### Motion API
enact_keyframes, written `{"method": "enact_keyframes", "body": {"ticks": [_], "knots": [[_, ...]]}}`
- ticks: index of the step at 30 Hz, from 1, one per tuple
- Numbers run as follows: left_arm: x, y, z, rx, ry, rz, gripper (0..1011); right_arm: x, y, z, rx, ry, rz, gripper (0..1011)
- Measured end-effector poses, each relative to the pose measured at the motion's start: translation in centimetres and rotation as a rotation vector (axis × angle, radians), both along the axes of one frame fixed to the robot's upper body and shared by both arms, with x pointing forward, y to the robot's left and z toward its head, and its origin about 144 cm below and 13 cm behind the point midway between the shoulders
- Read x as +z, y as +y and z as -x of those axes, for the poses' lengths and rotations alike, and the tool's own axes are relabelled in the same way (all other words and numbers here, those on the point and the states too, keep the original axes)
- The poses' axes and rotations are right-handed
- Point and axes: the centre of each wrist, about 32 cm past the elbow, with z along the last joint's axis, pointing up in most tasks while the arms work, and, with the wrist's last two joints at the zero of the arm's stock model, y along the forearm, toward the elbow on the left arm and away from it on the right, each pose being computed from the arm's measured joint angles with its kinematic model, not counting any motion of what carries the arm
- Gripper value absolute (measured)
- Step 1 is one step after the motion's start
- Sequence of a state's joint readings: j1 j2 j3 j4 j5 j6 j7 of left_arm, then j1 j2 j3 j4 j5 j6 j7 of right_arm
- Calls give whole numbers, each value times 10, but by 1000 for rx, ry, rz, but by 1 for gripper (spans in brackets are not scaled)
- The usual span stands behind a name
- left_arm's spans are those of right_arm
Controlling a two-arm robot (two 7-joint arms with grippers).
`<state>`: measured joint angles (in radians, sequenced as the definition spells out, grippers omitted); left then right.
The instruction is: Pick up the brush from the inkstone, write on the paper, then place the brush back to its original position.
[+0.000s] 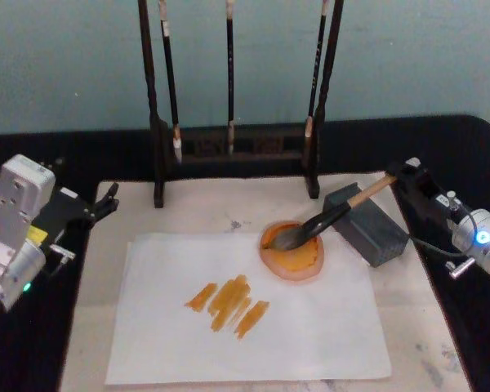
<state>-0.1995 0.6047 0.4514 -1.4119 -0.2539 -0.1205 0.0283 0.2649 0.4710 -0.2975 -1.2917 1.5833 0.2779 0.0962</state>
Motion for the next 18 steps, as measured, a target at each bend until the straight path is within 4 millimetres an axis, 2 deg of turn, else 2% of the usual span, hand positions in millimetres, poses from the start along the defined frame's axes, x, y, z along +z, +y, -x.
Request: {"method": "enact_keyframes", "body": {"ticks": [18], "knots": [[0,0,0,0,0,0,1010,-6,-8,-5,-2,16,-14,185]]}}
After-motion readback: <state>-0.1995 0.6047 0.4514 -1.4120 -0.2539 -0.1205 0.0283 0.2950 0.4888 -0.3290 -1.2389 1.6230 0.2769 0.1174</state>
